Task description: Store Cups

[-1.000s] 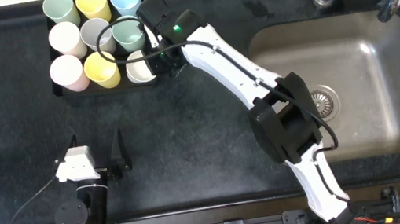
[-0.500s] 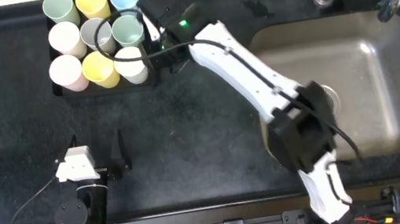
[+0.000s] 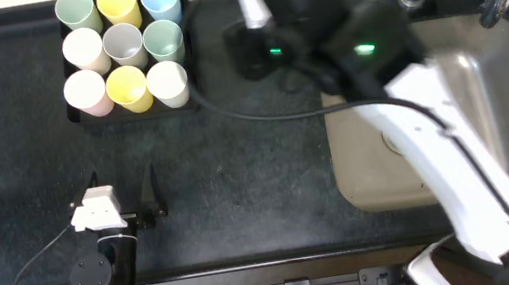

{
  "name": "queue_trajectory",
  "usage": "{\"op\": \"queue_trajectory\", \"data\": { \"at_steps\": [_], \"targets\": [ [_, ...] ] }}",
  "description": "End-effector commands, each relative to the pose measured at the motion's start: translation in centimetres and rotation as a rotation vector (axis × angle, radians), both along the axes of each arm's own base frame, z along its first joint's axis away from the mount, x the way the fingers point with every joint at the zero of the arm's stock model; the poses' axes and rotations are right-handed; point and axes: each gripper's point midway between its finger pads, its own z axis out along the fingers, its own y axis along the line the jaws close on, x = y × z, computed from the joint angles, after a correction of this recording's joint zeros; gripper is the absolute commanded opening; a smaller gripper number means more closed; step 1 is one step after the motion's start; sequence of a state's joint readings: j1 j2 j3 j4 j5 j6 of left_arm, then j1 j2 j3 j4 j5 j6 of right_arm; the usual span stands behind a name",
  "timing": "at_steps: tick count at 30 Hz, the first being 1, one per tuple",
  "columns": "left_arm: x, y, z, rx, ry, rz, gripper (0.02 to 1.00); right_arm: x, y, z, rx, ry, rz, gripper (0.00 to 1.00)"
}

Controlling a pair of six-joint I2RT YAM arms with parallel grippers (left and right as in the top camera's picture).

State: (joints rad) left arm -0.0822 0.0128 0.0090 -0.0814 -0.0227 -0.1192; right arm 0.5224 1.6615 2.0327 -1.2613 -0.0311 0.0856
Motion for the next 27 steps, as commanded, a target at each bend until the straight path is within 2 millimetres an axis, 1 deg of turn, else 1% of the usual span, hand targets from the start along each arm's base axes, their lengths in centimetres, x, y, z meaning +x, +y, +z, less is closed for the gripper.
{"op": "queue_trajectory", "data": {
  "at_steps": [1, 3, 6, 9, 11, 14, 17, 20, 24, 27],
  "targets": [
    [0.0, 0.4, 0.1, 0.019, -0.009, 0.016, 1.0, -0.1, -6.6, 0.0, -0.072, -0.025, -0.108, 0.724],
    [0.0, 0.4, 0.1, 0.019, -0.009, 0.016, 1.0, -0.7, -9.0, 0.2, -0.063, -0.051, -0.136, 0.752],
    [0.0, 0.4, 0.1, 0.019, -0.009, 0.016, 1.0, -2.1, -11.8, 0.8, -0.035, -0.122, -0.169, 0.783],
    [0.0, 0.4, 0.1, 0.019, -0.009, 0.016, 0.998, -4.2, -14.0, 1.4, -0.02, -0.214, -0.204, 0.816],
    [0.0, 0.4, 0.1, 0.019, -0.009, 0.016, 1.0, -5.9, -14.8, 1.5, -0.02, -0.278, -0.209, 0.875],
    [0.0, 0.4, 0.1, 0.018, -0.009, 0.016, 1.0, -8.3, -15.4, 0.9, -0.014, -0.35, -0.209, 0.998],
    [0.0, 0.4, 0.1, 0.018, -0.009, 0.016, 1.0, -10.2, -15.8, -0.7, -0.003, -0.385, -0.211, 0.998],
    [0.0, 0.4, 0.1, 0.018, -0.009, 0.016, 1.0, -11.5, -16.0, -2.8, 0.009, -0.399, -0.218, 0.996],
    [0.0, 0.4, 0.1, 0.018, -0.009, 0.016, 0.998, -12.4, -16.2, -4.8, 0.059, -0.445, -0.246, 0.998],
    [0.0, 0.4, 0.1, 0.018, -0.009, 0.016, 1.0, -12.1, -16.1, -5.7, 0.118, -0.53, -0.267, 0.998]
  ]
}}
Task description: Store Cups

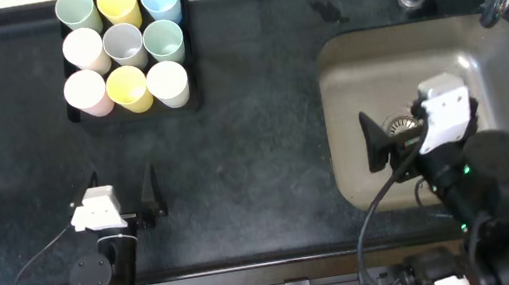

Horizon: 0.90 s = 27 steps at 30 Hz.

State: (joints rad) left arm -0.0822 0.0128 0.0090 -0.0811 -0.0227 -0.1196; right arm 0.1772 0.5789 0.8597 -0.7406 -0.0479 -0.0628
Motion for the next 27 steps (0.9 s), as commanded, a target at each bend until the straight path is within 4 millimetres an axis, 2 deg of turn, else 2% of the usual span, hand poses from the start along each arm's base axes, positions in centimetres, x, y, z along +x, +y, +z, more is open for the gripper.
{"op": "queue_trajectory", "data": {
  "at_steps": [1, 6, 13, 21, 27],
  "targets": [
    [0.0, 0.4, 0.1, 0.019, -0.009, 0.016, 1.0, -0.1, 0.0, -0.9, 0.077, -0.113, -0.015, 0.998],
    [0.0, 0.4, 0.1, 0.019, -0.008, 0.016, 0.998, 0.7, 0.2, -4.4, 0.091, -0.194, -0.013, 0.996],
    [0.0, 0.4, 0.1, 0.019, -0.008, 0.016, 1.0, 1.0, 0.2, -9.4, 0.087, -0.174, -0.017, 0.998],
    [0.0, 0.4, 0.1, 0.019, -0.008, 0.016, 1.0, 2.0, -0.2, -9.5, 0.11, -0.318, -0.031, 0.996],
    [0.0, 0.4, 0.1, 0.019, -0.008, 0.016, 1.0, 1.6, -0.3, -11.3, 0.112, -0.338, -0.034, 0.998]
  ]
}}
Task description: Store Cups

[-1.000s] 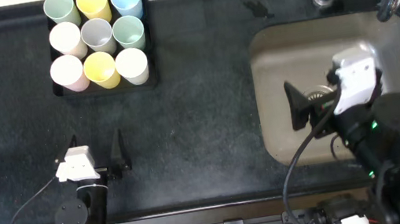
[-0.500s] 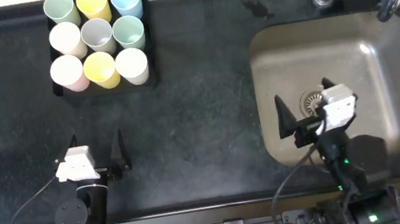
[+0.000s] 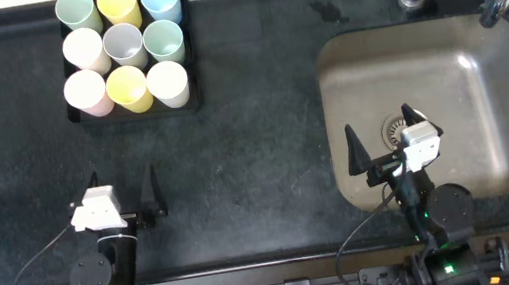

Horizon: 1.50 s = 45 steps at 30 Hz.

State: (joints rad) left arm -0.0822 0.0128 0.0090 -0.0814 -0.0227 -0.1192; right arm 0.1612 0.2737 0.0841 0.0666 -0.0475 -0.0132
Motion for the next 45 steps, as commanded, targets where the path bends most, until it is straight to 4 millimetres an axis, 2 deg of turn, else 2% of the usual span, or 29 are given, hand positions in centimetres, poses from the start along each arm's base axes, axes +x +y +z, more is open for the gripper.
{"op": "queue_trajectory", "data": {
  "at_steps": [1, 7, 10, 45],
  "targets": [
    [0.0, 0.4, 0.1, 0.018, -0.009, 0.016, 1.0, -0.4, -0.5, -0.9, 0.01, -0.029, -0.021, 0.996],
    [0.0, 0.4, 0.1, 0.019, -0.009, 0.016, 1.0, -1.2, -1.2, -2.1, 0.004, -0.004, -0.054, 0.998],
    [0.0, 0.4, 0.1, 0.019, -0.009, 0.016, 1.0, -1.4, -1.2, -1.0, 0.013, -0.052, -0.054, 0.998],
    [0.0, 0.4, 0.1, 0.019, -0.009, 0.016, 0.998, -1.4, -1.2, -1.1, 0.012, -0.045, -0.053, 0.993]
  ]
}}
